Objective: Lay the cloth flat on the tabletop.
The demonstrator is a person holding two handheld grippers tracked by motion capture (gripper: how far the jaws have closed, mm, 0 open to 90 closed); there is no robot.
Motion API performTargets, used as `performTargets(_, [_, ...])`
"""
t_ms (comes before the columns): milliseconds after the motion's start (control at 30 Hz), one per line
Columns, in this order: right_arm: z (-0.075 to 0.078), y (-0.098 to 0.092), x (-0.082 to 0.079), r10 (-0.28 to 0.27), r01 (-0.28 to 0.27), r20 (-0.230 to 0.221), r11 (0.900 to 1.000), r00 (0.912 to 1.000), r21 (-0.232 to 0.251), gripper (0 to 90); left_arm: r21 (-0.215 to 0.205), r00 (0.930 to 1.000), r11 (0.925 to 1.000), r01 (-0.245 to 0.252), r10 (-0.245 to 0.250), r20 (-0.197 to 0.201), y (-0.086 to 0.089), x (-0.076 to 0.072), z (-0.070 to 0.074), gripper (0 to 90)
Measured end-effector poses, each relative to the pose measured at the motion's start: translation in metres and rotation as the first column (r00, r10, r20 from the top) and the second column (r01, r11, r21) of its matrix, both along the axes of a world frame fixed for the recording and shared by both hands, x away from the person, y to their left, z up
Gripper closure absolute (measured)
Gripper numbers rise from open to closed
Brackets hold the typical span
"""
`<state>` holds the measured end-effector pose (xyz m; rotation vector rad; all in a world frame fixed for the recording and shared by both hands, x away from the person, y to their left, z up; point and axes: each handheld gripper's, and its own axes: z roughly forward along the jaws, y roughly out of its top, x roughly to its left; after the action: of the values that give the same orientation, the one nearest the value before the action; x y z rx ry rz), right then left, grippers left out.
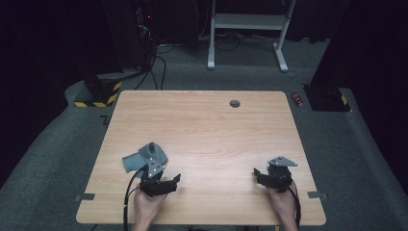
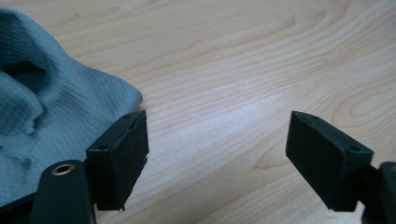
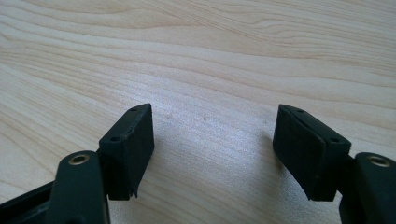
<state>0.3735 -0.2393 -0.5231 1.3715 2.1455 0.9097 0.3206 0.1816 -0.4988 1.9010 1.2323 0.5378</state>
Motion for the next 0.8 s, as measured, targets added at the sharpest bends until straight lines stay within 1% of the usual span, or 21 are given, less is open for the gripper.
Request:
performTargets(67, [0.0, 0.0, 0.0, -0.001, 0.001, 0.001, 1.0, 1.0, 0.0, 28.9, -0.004, 1.0, 1.0, -0.002, 0.002, 0.003, 0.002, 0.0, 0.002, 21.8])
performTargets(100, [0.0, 0.0, 0.0, -0.001, 0.001, 0.001, 1.0, 1.0, 0.0, 28.9, -0.012, 0.9998, 0.9999, -0.011, 0.011, 0.014, 0.005, -0.001, 0.006, 21.8])
performTargets(167, [0.0, 0.0, 0.0, -0.001, 0.001, 0.001, 1.0, 1.0, 0.0, 29.0, -0.014, 0.9995, 0.9997, -0.021, 0.021, 0.024, 0.008, -0.001, 0.009, 21.8])
performTargets(267, [0.0, 0.0, 0.0, -0.001, 0.001, 0.001, 1.0, 1.0, 0.0, 28.9, -0.025, 0.9992, 0.9993, -0.03, 0.03, 0.025, 0.013, -0.001, 0.011, 21.8])
performTargets(300, [0.0, 0.0, 0.0, 0.0, 0.0, 0.0, 1.0, 1.0, 0.0, 28.9, -0.028, 0.9988, 0.9988, -0.04, 0.041, 0.029, 0.017, -0.002, 0.013, 21.8])
performTargets(433, [0.0, 0.0, 0.0, -0.001, 0.001, 0.001, 1.0, 1.0, 0.0, 28.9, -0.028, 0.9978, 0.998, -0.057, 0.057, 0.032, 0.023, -0.003, 0.015, 21.9])
performTargets(533, [0.0, 0.0, 0.0, 0.0, 0.0, 0.0, 1.0, 1.0, 0.0, 28.9, -0.032, 0.9969, 0.9968, -0.073, 0.074, 0.028, 0.03, -0.003, 0.015, 21.8])
performTargets(567, [0.0, 0.0, 0.0, 0.0, 0.0, 0.0, 1.0, 1.0, 0.0, 28.9, -0.036, 0.996, 0.9957, -0.086, 0.086, 0.024, 0.034, -0.002, 0.015, 21.9])
performTargets(600, [0.0, 0.0, 0.0, 0.0, 0.0, 0.0, 1.0, 1.0, 0.0, 28.9, -0.036, 0.996, 0.9957, -0.086, 0.086, 0.024, 0.034, -0.002, 0.015, 21.9])
performTargets(633, [0.0, 0.0, 0.0, -0.001, 0.001, 0.0, 1.0, 1.0, 0.0, 28.9, -0.026, 0.9949, 0.9949, -0.097, 0.098, 0.025, 0.038, -0.002, 0.015, 21.9])
performTargets(667, [0.0, 0.0, 0.0, -0.001, 0.001, 0.0, 1.0, 1.0, 0.0, 28.9, -0.026, 0.9949, 0.9949, -0.097, 0.098, 0.025, 0.038, -0.002, 0.015, 21.9])
performTargets(700, [0.0, 0.0, 0.0, 0.0, 0.0, 0.0, 1.0, 1.0, 0.0, 28.9, -0.023, 0.9934, 0.9935, -0.112, 0.112, 0.025, 0.042, 0.0, 0.015, 21.9])
performTargets(800, [0.0, 0.0, 0.0, 0.0, 0.0, 0.0, 1.0, 1.0, 0.0, 28.9, -0.016, 0.9912, 0.9911, -0.132, 0.132, 0.01, 0.049, 0.003, 0.013, 21.9])
